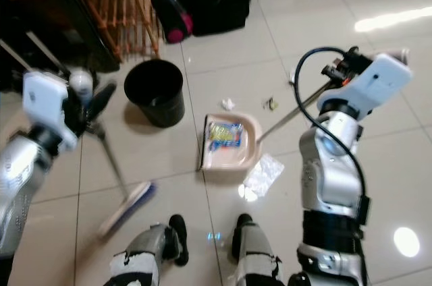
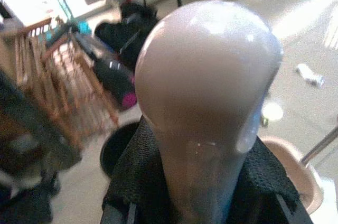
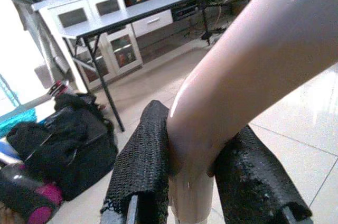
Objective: Sweep floor
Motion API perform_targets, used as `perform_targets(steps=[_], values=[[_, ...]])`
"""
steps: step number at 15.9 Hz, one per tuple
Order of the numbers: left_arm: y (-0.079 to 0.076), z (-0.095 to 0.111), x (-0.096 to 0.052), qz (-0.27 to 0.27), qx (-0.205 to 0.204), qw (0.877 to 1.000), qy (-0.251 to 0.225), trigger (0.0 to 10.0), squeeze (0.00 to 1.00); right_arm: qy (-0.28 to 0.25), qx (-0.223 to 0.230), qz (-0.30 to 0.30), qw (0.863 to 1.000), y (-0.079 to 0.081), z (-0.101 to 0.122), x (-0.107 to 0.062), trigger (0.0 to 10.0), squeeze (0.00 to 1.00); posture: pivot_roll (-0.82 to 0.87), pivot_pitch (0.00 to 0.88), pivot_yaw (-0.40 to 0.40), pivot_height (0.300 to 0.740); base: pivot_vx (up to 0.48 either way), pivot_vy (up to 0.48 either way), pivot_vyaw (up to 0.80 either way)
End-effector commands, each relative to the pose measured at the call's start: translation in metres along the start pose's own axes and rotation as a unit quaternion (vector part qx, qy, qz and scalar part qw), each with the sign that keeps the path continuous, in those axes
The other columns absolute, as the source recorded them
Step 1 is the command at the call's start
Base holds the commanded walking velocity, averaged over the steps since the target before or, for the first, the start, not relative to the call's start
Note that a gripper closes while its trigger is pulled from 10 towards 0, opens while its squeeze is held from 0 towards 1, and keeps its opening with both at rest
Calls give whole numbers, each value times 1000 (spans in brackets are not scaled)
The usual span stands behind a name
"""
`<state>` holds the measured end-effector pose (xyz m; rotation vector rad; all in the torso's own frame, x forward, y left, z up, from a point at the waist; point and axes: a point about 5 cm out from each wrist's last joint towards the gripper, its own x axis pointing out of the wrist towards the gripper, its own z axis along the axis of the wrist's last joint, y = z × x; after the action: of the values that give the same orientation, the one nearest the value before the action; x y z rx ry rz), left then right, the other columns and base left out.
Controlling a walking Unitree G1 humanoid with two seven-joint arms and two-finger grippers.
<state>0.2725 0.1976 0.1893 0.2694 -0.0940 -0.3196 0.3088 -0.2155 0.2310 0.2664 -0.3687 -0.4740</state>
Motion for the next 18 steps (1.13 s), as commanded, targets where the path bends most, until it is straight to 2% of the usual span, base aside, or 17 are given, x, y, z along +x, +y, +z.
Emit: perform_targets(steps=[1, 3, 4, 6, 9, 12, 18], values=[[0, 1, -3, 6, 19, 1000, 2, 10000, 0, -9, 11, -1, 1000, -1, 13, -1, 10000, 0, 6, 194, 39, 740, 0, 0, 0], [-6, -14, -11, 27, 0, 999, 26, 10000, 0, 0, 31, 18, 999, 2, 43, 5, 10000, 0, -6, 177, 36, 740, 0, 0, 0], [-9, -19, -11, 26, 4, 999, 32, 10000, 0, -5, 39, 30, 999, 5, 57, 9, 10000, 0, -8, 173, 35, 740, 0, 0, 0], [-10, -22, -11, 30, 1, 999, 35, 10000, 0, -7, 44, 40, 998, 7, 67, 11, 10000, 0, -14, 165, 37, 740, 0, 0, 0], [-18, -31, -10, 29, -7, 999, 44, 10000, 0, 7, 60, 81, 995, 23, 93, 14, 10000, 0, -33, 152, 42, 740, 193, 0, 0], [-23, -34, -9, 26, -10, 999, 45, 10000, 0, 14, 65, 97, 993, 32, 99, 14, 10000, 0, -30, 143, 41, 740, 342, 0, 0], [-20, -37, -19, 34, -4, 998, 51, 10000, 0, 12, 85, 105, 991, 40, 109, 19, 10000, 0, -1, 135, 26, 740, 365, 0, 0]])
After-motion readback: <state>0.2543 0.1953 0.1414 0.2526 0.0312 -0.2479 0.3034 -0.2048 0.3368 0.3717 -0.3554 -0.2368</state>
